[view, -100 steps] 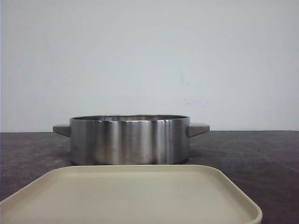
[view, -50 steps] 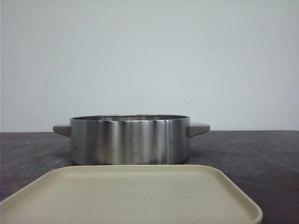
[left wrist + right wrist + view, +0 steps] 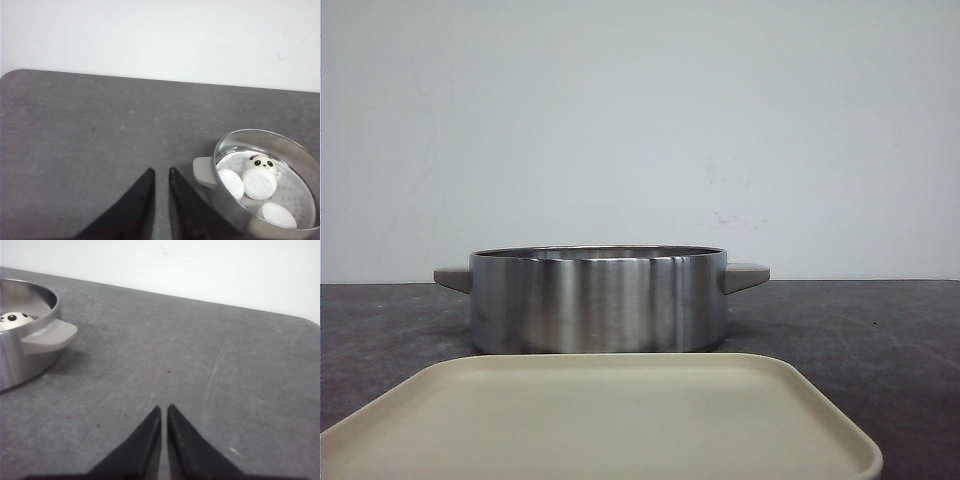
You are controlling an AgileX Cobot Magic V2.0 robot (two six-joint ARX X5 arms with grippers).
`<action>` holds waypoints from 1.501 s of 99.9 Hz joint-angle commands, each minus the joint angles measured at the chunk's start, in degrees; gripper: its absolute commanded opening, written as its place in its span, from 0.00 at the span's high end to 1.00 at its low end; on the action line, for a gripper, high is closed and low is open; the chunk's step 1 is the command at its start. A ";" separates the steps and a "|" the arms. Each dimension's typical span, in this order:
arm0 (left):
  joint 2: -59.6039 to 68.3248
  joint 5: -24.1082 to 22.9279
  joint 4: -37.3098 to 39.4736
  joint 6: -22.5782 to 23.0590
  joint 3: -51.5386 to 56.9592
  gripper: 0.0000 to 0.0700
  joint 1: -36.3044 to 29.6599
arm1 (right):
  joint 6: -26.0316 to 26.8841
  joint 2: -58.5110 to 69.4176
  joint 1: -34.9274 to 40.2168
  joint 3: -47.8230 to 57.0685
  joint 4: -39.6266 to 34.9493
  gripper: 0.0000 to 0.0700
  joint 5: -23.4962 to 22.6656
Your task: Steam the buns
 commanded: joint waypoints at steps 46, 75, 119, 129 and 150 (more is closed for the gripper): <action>0.20 -0.35 0.66 0.79 0.48 1.00 -0.11 | -0.28 -0.04 0.02 -0.46 0.74 0.98 6.47; 0.20 -0.35 0.68 0.79 0.48 1.00 -0.11 | -0.28 -0.04 0.02 -0.46 0.70 0.98 6.49; -0.15 -0.37 0.63 2.60 0.50 1.00 0.22 | -0.28 -0.04 0.02 -0.46 0.70 0.98 6.49; -0.46 0.07 3.56 0.68 -1.64 1.00 2.95 | -0.28 -0.04 0.02 -0.46 0.70 0.98 6.49; -5.95 9.03 31.50 0.83 -23.76 1.00 10.25 | -0.28 -0.04 0.02 -0.46 0.70 0.98 6.49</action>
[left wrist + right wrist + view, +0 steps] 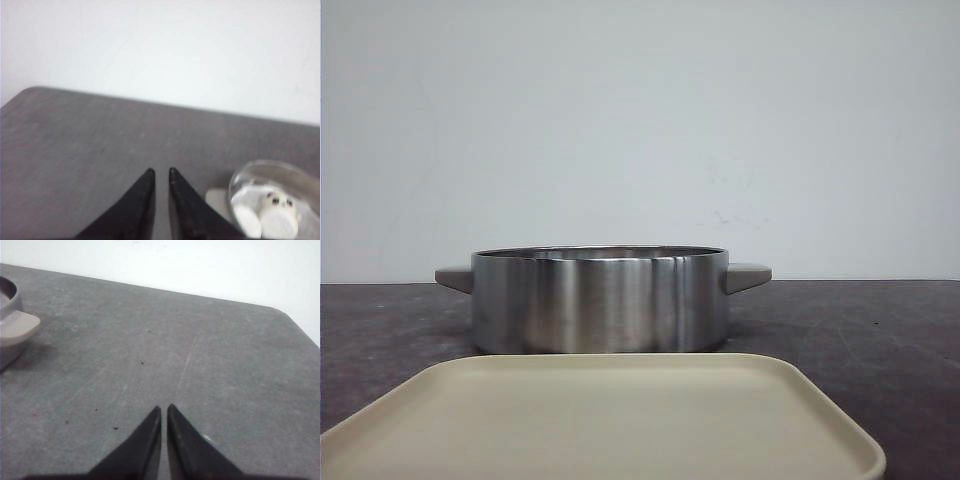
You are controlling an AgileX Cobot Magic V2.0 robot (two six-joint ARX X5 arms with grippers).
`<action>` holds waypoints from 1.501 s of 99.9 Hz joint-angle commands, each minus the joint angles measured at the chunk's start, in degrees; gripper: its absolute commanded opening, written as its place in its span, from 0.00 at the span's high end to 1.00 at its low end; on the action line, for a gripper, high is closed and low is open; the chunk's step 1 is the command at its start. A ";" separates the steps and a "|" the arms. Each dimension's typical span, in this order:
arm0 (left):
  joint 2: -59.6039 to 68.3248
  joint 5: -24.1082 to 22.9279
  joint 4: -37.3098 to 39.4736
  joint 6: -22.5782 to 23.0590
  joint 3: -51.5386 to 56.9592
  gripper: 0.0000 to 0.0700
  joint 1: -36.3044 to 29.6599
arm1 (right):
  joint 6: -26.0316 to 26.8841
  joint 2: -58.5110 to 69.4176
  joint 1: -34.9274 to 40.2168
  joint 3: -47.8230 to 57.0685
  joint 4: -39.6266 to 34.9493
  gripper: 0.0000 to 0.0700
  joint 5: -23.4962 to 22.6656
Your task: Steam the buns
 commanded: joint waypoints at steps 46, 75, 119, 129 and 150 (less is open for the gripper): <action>-17.68 6.49 23.04 -0.04 -38.69 1.00 7.04 | -0.26 -0.07 0.07 -0.22 0.72 0.98 0.02; -23.91 6.49 23.19 -0.44 -43.95 1.00 10.69 | -0.26 -0.07 0.07 -0.22 0.72 0.98 0.00; -24.22 8.85 19.63 5.84 -46.60 1.00 11.41 | -0.26 -0.07 0.07 -0.22 0.68 0.98 0.02; -24.09 9.88 19.85 8.04 -46.60 1.00 11.67 | -0.26 -0.07 0.07 -0.22 0.66 0.98 0.02; -24.11 9.84 19.89 7.91 -46.58 1.00 11.69 | -0.26 -0.07 0.07 -0.22 0.66 0.98 0.02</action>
